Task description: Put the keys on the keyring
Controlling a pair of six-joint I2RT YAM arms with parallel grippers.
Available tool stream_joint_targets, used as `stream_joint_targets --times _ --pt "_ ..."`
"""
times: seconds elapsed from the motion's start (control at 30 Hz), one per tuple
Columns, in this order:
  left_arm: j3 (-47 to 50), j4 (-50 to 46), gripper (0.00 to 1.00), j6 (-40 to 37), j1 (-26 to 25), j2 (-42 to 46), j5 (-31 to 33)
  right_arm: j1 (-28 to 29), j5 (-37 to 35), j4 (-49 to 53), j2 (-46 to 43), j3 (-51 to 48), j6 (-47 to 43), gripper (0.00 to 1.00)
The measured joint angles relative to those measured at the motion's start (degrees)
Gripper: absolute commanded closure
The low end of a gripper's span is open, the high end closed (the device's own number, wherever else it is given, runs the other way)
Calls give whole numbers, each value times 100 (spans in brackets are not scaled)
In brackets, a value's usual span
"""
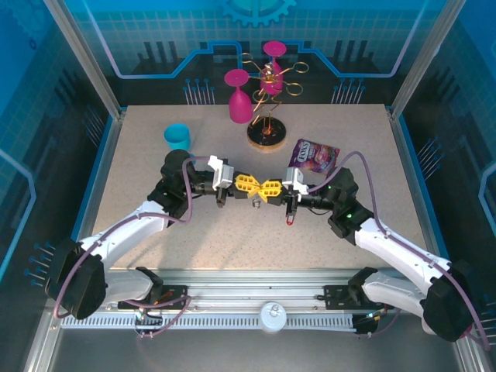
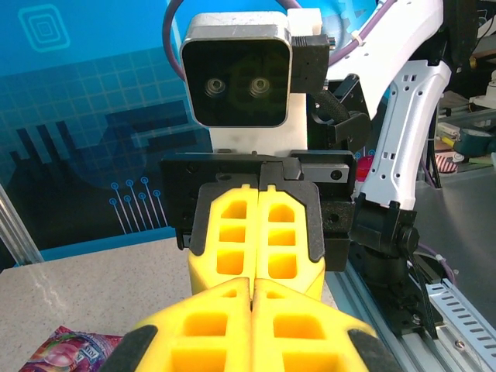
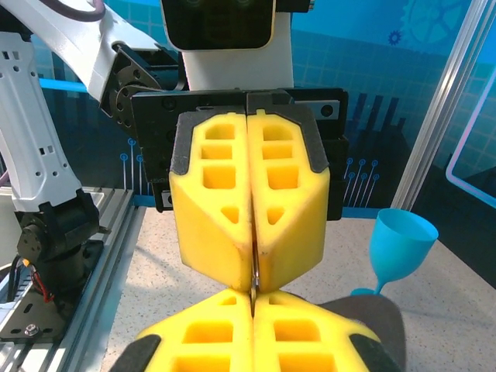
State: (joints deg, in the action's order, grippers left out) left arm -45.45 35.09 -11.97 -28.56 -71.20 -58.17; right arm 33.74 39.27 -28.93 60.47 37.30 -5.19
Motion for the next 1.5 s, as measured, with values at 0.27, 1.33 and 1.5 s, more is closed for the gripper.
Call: stream_joint_targets --times 0.27,1.33,1.5 --pt "-98 -1574 47 -761 -9 376 645 11 -295 540 -136 46 -286 100" --pt "-660 -4538 89 -2553 26 739 1753 905 -1672 4282 658 2253 -2811 100" --pt "-660 -4631 90 -2573 26 739 1753 979 -1827 4695 791 2520 -2962 100"
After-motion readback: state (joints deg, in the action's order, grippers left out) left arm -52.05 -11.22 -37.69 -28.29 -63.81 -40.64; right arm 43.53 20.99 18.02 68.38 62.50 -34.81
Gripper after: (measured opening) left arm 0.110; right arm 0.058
